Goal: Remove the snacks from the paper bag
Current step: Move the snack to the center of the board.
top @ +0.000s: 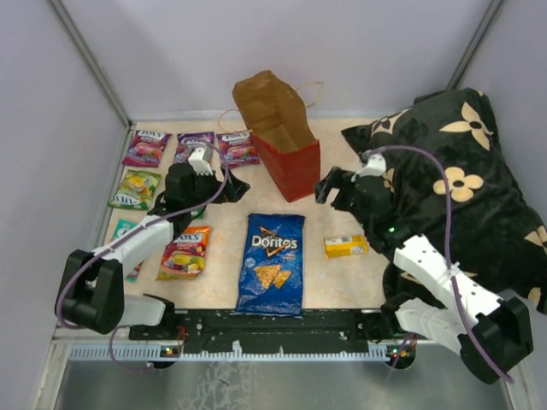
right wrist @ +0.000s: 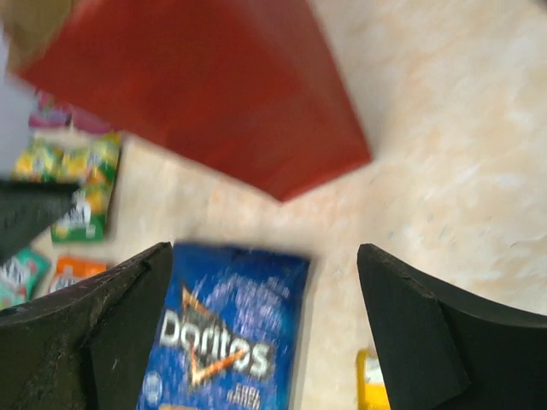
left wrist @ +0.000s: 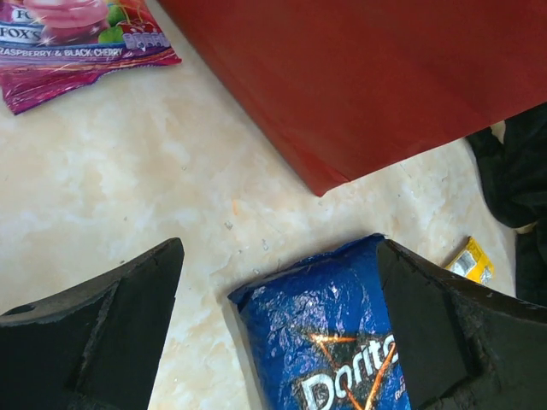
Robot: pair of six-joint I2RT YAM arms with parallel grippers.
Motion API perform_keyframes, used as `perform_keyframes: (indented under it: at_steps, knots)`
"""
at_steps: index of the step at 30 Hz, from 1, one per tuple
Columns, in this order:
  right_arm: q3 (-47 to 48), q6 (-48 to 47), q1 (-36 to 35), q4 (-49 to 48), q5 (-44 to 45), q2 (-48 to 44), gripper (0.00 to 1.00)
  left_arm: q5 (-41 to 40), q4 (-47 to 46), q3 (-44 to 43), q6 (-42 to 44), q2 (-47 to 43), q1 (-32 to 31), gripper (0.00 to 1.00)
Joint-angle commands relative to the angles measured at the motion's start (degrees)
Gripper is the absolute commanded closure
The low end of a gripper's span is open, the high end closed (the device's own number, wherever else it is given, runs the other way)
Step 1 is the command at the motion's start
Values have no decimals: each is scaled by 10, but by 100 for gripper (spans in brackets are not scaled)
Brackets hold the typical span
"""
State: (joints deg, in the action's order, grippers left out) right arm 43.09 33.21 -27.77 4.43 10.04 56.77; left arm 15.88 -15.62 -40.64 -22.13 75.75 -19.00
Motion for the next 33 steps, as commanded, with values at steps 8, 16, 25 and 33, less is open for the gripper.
perform_keyframes:
  at_steps: [8, 16, 25, 33]
  knots:
    - [-144, 73, -222, -56, 136, 45, 6, 36, -51, -43, -8, 36, 1, 0]
    - [-144, 112, -314, -122, 152, 172, 6, 3, -20, -21, 11, -16, 13, 0]
    - [-64, 185, -354, -134, 198, 333, 3, -15, 30, -12, 31, -68, 46, 0]
    - [54, 163, -353, -128, 208, 473, 3, -13, 52, -10, 41, -88, 69, 0]
